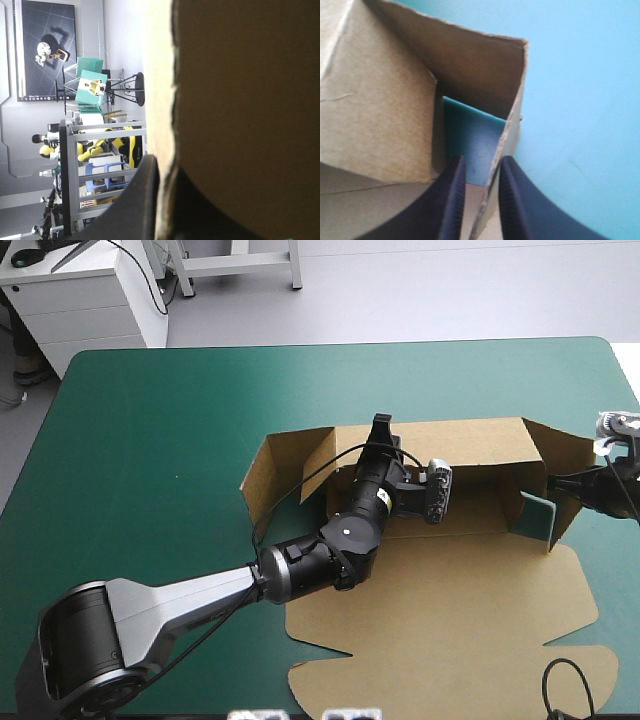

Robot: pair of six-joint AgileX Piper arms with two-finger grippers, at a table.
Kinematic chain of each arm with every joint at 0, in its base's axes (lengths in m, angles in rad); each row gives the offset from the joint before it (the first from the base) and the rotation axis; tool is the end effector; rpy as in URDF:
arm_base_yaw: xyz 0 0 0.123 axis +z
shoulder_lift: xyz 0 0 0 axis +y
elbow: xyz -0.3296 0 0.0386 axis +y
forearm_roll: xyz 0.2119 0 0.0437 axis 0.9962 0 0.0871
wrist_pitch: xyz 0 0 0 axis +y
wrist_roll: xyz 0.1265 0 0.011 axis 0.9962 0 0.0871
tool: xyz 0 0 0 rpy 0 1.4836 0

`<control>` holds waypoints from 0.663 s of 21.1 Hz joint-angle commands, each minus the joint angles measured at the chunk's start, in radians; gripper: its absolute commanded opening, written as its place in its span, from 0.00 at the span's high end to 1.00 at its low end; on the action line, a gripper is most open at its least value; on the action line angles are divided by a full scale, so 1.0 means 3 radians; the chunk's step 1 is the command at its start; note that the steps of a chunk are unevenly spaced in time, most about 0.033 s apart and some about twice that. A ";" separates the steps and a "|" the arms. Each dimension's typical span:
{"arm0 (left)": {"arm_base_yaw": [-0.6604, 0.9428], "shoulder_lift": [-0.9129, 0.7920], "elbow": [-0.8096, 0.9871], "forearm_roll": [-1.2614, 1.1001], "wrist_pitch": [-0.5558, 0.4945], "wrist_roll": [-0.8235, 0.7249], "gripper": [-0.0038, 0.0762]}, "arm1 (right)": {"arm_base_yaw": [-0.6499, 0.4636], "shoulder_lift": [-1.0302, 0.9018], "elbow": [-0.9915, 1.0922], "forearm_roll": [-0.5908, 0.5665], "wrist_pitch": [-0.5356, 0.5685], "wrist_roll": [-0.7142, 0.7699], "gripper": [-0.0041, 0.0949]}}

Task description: Fold the box

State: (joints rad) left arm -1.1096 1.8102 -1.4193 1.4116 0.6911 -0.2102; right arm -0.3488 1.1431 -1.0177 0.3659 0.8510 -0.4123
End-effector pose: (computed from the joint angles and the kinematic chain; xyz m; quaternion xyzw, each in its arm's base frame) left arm 0.2575 -0.3385 0.3522 0.6430 0.4999 0.2928 0.5008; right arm 0.1943 -0.0343 0.3635 0.0379 0.9284 0.0349 0.3679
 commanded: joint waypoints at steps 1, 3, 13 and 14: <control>-0.0008 -0.0167 -0.0071 0.0014 0.0121 -0.0056 0.96 | -0.0030 -0.0064 -0.0082 -0.0089 -0.0254 0.0009 0.98; -0.0008 -0.0167 -0.0071 0.0014 0.0110 -0.0056 0.96 | -0.0030 -0.0064 -0.0082 -0.0089 -0.0254 -0.0014 0.97; -0.0008 -0.0167 -0.0071 0.0014 0.0062 -0.0026 0.96 | -0.0030 0.0150 -0.0082 -0.0089 -0.0202 -0.0022 0.97; -0.0008 -0.0167 -0.0071 0.0014 0.0062 -0.0026 0.96 | -0.0030 0.0176 -0.0082 -0.0063 -0.0182 0.0018 0.97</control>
State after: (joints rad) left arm -1.1096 1.8102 -1.4193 1.4087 0.6974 -0.2064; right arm -0.3557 1.1926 -1.0210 0.3246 0.8023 -0.4086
